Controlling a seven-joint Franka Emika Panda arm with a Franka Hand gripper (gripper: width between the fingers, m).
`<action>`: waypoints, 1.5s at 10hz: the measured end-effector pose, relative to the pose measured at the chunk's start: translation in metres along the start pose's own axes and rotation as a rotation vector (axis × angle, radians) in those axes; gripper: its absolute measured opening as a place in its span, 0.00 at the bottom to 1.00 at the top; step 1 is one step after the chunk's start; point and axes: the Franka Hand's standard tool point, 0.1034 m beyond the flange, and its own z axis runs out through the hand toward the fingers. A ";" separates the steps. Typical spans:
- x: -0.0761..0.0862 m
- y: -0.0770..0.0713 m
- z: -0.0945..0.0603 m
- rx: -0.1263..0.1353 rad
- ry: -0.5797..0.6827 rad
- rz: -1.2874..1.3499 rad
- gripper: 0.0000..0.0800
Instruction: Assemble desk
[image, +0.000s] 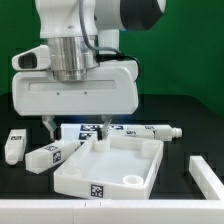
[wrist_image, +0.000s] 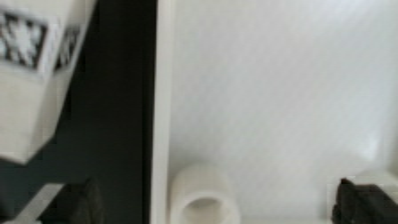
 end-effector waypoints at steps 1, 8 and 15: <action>-0.007 0.000 0.002 0.002 -0.019 0.003 0.81; -0.022 -0.013 0.039 -0.028 -0.062 0.061 0.81; -0.039 -0.016 0.052 -0.037 -0.090 0.070 0.81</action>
Offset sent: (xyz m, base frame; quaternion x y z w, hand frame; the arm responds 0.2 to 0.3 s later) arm 0.0000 0.0000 0.0000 0.0000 0.0000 0.0000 1.0000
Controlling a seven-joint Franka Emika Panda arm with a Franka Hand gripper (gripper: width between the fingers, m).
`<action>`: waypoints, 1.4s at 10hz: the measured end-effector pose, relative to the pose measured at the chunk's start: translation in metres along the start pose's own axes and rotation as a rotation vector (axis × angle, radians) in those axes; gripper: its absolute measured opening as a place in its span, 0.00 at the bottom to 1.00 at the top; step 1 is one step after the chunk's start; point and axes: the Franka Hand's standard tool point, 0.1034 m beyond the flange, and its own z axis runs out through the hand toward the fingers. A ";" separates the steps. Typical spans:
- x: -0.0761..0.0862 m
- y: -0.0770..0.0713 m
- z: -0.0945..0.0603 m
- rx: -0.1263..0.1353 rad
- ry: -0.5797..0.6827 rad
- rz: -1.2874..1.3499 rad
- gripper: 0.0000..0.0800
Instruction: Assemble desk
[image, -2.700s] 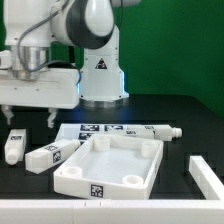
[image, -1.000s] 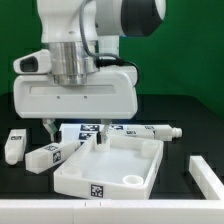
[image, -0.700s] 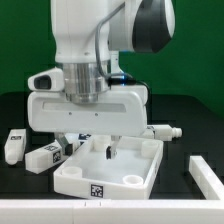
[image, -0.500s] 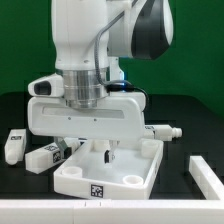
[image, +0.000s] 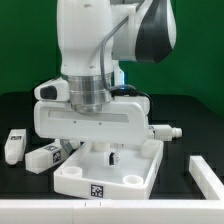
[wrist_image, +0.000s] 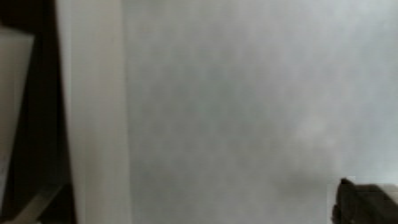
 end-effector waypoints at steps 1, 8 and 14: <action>0.000 0.000 0.000 0.000 0.000 0.000 0.81; 0.016 -0.001 -0.009 0.012 -0.028 0.027 0.06; 0.002 -0.004 -0.004 0.011 -0.106 0.215 0.06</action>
Offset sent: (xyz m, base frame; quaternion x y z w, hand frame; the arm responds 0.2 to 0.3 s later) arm 0.0000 0.0000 0.0000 0.0000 0.0000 0.0000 1.0000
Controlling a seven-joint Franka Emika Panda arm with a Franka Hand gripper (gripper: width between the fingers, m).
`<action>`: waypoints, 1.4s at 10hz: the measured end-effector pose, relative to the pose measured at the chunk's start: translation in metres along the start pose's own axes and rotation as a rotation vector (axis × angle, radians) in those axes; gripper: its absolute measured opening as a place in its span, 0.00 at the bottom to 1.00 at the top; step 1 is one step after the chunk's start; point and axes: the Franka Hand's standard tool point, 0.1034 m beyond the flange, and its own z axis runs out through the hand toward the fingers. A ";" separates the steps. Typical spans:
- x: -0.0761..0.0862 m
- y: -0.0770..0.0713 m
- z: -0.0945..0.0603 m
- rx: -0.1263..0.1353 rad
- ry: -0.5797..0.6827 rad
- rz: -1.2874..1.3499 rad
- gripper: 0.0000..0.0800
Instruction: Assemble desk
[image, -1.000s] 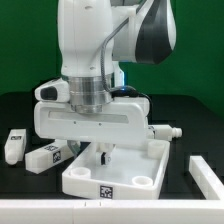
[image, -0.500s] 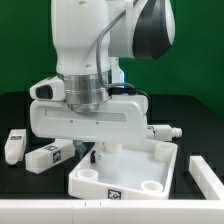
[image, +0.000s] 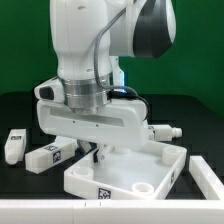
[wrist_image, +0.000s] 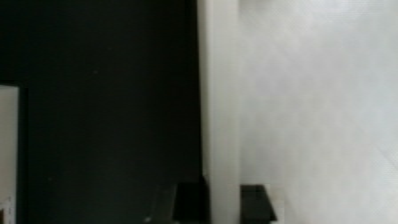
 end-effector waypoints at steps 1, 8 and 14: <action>-0.001 0.000 0.000 0.000 -0.002 0.016 0.06; -0.017 0.001 0.007 0.008 -0.020 0.679 0.08; -0.025 -0.064 0.005 0.013 -0.027 1.047 0.08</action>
Offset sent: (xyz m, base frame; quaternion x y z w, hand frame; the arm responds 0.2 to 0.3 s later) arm -0.0097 -0.0109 0.0037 -0.0176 0.0339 0.3717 0.9276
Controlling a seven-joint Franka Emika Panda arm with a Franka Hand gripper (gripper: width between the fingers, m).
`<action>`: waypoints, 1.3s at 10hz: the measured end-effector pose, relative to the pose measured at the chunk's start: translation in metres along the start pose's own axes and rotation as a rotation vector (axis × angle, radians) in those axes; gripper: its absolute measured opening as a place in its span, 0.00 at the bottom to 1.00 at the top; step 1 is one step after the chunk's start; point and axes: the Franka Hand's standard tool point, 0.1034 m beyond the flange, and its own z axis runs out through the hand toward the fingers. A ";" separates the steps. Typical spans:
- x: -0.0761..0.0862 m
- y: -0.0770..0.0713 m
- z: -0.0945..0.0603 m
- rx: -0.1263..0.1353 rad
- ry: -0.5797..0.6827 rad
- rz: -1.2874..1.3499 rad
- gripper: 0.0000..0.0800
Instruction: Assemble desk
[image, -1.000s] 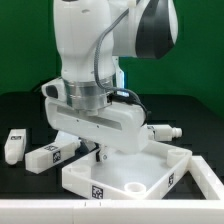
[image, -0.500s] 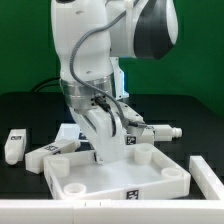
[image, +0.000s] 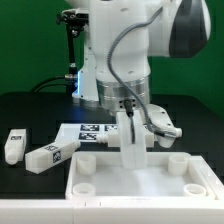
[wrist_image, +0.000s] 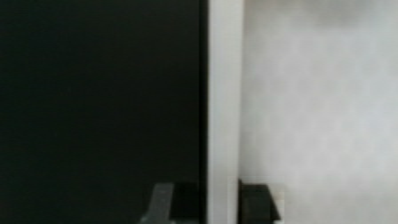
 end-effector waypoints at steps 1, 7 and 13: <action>0.000 0.000 0.001 -0.002 0.013 -0.016 0.08; -0.001 0.000 0.002 -0.009 0.026 -0.052 0.54; -0.037 0.018 -0.030 -0.044 -0.010 -0.513 0.81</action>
Offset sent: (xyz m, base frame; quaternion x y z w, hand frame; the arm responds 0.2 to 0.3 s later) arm 0.0000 0.0000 0.0000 0.0000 0.0000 0.0000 1.0000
